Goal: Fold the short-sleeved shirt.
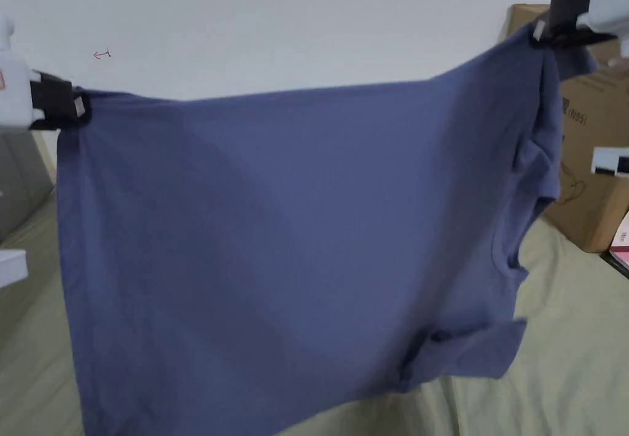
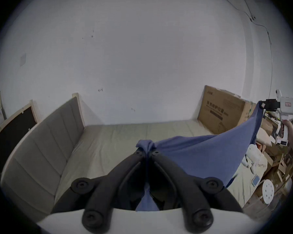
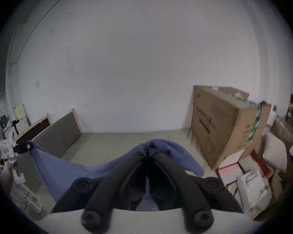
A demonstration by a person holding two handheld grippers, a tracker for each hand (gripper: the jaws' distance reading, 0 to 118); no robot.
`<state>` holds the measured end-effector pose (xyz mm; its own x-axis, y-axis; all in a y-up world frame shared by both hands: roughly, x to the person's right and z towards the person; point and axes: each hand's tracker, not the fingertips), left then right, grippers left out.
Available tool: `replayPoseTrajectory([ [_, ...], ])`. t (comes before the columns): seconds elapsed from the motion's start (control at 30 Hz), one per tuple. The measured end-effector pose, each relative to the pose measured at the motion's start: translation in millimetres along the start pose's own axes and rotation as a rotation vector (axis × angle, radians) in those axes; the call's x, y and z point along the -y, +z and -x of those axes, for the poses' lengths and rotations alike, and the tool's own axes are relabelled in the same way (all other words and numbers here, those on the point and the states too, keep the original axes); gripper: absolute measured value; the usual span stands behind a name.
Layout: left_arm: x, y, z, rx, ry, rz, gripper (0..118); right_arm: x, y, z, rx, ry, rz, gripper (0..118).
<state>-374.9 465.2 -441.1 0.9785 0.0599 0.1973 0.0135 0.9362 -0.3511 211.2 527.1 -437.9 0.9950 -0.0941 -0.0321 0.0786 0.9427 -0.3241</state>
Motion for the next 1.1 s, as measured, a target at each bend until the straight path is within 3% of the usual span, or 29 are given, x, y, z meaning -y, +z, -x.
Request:
replayPoseTrajectory([
  [0.13,-36,-25,0,-0.024,0.016,-0.032,2,-38,-36,9,0.070,0.045,-0.048,0],
  [0.27,-62,-56,2,-0.038,0.038,-0.058,2,-66,-73,18,0.128,0.028,-0.082,0],
  [0.53,-99,-123,14,-0.092,0.027,-0.090,2,-114,-117,30,0.174,0.082,-0.183,0],
  [0.63,-102,-143,15,-0.094,0.044,-0.109,2,-107,-127,28,0.181,0.068,-0.201,0],
  [0.8,-71,-188,18,-0.092,0.096,-0.041,2,-48,-160,15,0.194,-0.006,-0.109,0],
  [1.1,101,-240,16,-0.083,0.184,0.266,2,154,-211,-27,0.169,-0.101,0.268,0],
])
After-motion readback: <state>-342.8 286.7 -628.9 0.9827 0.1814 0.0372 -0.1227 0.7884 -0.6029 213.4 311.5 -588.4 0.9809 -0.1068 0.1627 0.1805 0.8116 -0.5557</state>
